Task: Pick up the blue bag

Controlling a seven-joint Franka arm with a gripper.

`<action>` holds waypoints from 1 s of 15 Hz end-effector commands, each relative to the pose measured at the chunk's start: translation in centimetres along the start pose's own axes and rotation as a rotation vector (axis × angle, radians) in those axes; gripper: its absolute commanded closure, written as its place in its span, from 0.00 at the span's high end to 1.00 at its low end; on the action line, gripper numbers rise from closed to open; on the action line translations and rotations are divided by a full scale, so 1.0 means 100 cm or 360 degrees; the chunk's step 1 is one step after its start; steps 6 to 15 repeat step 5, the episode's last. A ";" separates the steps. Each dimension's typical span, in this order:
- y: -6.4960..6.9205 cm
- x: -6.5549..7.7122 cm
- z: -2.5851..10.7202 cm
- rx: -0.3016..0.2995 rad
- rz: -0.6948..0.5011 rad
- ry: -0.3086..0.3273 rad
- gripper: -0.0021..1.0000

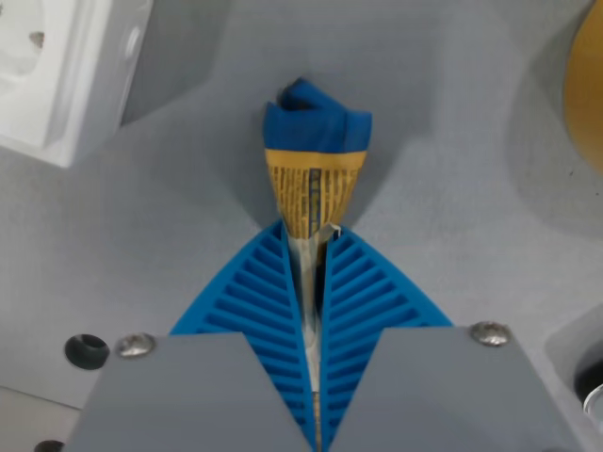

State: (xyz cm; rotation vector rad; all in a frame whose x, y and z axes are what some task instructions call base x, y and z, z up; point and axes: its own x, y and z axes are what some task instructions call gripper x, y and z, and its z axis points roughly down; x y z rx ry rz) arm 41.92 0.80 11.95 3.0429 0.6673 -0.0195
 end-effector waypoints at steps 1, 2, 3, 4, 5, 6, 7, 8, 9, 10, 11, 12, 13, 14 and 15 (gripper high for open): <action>0.001 -0.015 -0.019 -0.0126 -0.0018 0.0086 0.00; 0.000 -0.017 -0.024 -0.0123 -0.0019 0.0079 0.00; -0.002 -0.019 -0.029 -0.0119 -0.0021 0.0073 0.00; -0.002 -0.018 -0.034 -0.0115 -0.0022 0.0070 0.00; -0.001 -0.015 -0.039 -0.0111 -0.0023 0.0071 0.00; -0.001 -0.015 -0.039 -0.0111 -0.0023 0.0071 0.00; -0.001 -0.015 -0.039 -0.0111 -0.0023 0.0071 0.00; -0.001 -0.015 -0.039 -0.0111 -0.0023 0.0071 0.00; -0.001 -0.015 -0.039 -0.0111 -0.0023 0.0071 0.00; -0.001 -0.015 -0.039 -0.0111 -0.0023 0.0071 0.00; -0.001 -0.015 -0.039 -0.0111 -0.0023 0.0071 0.00; -0.001 -0.015 -0.039 -0.0111 -0.0023 0.0071 0.00; -0.001 -0.015 -0.039 -0.0111 -0.0023 0.0071 0.00; -0.001 -0.015 -0.039 -0.0111 -0.0023 0.0071 0.00; -0.001 -0.015 -0.039 -0.0111 -0.0023 0.0071 0.00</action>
